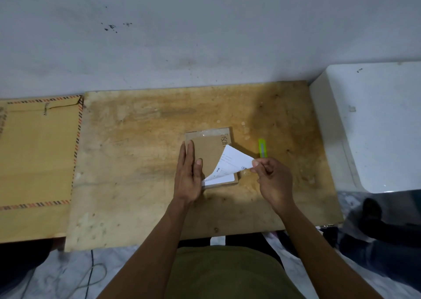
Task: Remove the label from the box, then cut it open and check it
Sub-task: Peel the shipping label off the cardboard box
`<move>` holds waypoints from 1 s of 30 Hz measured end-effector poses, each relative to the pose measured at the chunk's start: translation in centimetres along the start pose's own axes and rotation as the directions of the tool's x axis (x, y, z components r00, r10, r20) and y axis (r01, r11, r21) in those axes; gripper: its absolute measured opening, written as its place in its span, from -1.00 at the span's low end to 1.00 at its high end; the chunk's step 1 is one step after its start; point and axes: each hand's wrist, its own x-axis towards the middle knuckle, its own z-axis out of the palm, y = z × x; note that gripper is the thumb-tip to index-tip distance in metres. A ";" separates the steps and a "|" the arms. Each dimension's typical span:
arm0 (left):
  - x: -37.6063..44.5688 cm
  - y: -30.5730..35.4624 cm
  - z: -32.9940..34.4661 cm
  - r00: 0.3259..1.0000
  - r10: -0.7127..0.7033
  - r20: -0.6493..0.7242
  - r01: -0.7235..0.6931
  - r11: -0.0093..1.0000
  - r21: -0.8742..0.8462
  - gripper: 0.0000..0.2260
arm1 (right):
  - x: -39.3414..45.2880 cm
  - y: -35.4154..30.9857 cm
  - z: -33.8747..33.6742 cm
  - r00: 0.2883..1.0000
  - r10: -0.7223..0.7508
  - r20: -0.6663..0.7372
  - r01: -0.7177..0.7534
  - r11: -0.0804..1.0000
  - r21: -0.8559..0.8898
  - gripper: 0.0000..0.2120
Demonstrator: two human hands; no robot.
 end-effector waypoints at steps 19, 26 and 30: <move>0.1 -0.4 0.7 0.998 0.055 -0.040 -0.052 0.996 0.078 -0.47 | -1.2 0.7 -2.2 0.996 0.082 0.030 -0.085 0.983 0.160 -0.95; 0.2 -0.5 0.9 0.995 0.093 -0.041 -0.087 0.986 0.140 -0.46 | 2.7 -1.5 -1.9 0.984 -0.055 0.170 0.056 0.998 -0.003 -0.85; 0.3 -0.3 1.1 0.994 0.094 -0.048 -0.086 0.984 0.156 -0.45 | 3.9 -1.3 -1.7 0.975 -0.020 0.223 0.010 0.999 0.046 -0.81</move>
